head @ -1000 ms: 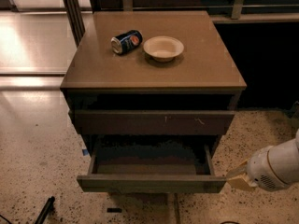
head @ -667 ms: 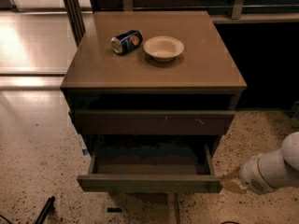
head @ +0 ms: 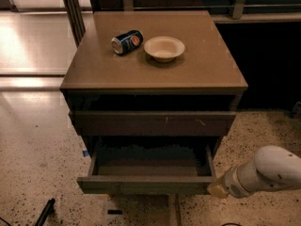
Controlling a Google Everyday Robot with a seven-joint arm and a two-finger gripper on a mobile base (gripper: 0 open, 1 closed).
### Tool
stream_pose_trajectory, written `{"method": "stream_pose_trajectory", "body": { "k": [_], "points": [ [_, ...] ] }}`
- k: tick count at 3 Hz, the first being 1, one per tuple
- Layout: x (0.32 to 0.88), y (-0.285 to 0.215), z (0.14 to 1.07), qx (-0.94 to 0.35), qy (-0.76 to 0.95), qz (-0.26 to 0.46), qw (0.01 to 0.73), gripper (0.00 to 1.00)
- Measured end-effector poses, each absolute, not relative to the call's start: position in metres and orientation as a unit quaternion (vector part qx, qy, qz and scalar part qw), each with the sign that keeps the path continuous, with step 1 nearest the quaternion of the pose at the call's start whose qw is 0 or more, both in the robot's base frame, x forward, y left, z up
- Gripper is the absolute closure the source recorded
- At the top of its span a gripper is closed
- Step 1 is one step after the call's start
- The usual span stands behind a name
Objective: Close middle drawer
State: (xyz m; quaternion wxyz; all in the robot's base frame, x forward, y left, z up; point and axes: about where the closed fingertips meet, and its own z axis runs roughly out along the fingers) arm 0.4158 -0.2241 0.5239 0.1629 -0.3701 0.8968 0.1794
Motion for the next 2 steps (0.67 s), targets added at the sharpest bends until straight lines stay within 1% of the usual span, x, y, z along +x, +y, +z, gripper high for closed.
{"method": "stream_pose_trajectory", "body": {
  "k": [2],
  "points": [
    [0.4125,-0.2250,0.5131,-0.361,0.902,0.178,0.156,1.00]
  ]
}}
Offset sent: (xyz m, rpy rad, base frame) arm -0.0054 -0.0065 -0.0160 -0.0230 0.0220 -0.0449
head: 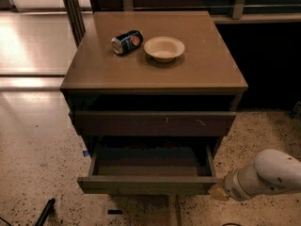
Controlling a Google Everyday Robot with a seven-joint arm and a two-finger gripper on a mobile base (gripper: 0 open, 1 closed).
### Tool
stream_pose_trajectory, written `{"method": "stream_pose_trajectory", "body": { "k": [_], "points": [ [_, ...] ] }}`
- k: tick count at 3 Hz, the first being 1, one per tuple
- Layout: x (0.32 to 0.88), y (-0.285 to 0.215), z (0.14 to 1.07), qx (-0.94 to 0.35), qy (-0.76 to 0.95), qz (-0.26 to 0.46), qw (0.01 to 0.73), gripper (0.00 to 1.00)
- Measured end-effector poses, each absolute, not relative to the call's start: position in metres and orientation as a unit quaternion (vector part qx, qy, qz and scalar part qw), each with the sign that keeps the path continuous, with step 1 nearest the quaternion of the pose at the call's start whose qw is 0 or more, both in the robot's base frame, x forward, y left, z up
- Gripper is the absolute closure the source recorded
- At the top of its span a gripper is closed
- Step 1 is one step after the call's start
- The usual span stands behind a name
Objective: Close middle drawer
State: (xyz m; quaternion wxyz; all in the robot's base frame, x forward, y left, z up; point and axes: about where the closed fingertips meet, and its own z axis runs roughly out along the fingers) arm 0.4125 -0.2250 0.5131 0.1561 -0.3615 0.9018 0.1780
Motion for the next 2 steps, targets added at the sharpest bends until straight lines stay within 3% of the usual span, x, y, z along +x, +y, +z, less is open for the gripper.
{"method": "stream_pose_trajectory", "body": {
  "k": [2],
  "points": [
    [0.422,-0.232,0.460,-0.325,0.913,0.183,0.167,1.00]
  ]
}}
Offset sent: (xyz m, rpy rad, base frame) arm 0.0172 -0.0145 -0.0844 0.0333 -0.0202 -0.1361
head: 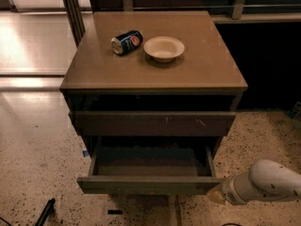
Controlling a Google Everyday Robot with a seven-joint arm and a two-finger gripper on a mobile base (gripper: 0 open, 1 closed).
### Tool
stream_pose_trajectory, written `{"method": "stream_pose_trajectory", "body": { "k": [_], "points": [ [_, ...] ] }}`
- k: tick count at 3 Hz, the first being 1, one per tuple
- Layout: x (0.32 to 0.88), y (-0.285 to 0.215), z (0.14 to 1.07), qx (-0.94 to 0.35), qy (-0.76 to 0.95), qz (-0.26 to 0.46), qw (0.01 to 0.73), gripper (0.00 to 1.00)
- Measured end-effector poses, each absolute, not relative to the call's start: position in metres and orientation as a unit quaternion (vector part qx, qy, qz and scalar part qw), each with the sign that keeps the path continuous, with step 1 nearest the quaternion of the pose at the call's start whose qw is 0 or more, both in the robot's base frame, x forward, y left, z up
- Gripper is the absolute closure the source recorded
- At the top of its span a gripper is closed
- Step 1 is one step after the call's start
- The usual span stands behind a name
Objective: Close middle drawer
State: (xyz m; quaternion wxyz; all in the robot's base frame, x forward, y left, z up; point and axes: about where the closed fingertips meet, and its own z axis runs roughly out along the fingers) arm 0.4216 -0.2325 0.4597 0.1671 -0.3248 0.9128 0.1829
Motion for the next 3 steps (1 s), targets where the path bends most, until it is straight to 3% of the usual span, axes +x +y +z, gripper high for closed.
{"method": "stream_pose_trajectory", "body": {
  "k": [3],
  "points": [
    [0.473,-0.208,0.429,-0.351,0.897,0.185,0.194,1.00]
  ]
}}
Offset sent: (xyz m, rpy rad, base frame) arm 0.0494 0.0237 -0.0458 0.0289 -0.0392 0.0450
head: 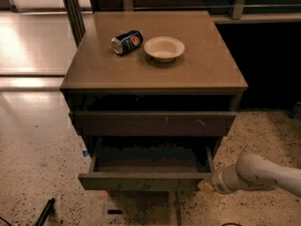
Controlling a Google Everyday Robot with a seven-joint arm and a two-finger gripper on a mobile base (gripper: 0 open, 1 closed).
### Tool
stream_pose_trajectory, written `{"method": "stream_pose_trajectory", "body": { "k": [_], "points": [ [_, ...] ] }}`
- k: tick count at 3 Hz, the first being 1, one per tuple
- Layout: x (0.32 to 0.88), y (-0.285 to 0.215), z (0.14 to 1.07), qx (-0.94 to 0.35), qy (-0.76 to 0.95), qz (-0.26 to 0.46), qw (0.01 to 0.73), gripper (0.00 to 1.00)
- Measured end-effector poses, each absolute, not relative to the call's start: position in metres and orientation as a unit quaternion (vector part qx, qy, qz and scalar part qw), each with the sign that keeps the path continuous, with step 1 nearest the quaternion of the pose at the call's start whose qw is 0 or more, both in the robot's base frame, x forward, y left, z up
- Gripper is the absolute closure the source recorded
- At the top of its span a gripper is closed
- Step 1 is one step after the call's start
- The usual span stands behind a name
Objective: Close middle drawer
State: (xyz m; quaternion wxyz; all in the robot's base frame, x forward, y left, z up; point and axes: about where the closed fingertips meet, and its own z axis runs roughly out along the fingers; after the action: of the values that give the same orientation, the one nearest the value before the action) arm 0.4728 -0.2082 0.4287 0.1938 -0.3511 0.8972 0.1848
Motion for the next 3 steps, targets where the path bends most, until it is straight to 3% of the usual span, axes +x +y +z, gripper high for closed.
{"method": "stream_pose_trajectory", "body": {
  "k": [2,3],
  "points": [
    [0.525,-0.175,0.443,-0.405,0.872,0.169,0.215,1.00],
    [0.522,-0.173,0.439,-0.399,0.875,0.171,0.214,1.00]
  ]
}}
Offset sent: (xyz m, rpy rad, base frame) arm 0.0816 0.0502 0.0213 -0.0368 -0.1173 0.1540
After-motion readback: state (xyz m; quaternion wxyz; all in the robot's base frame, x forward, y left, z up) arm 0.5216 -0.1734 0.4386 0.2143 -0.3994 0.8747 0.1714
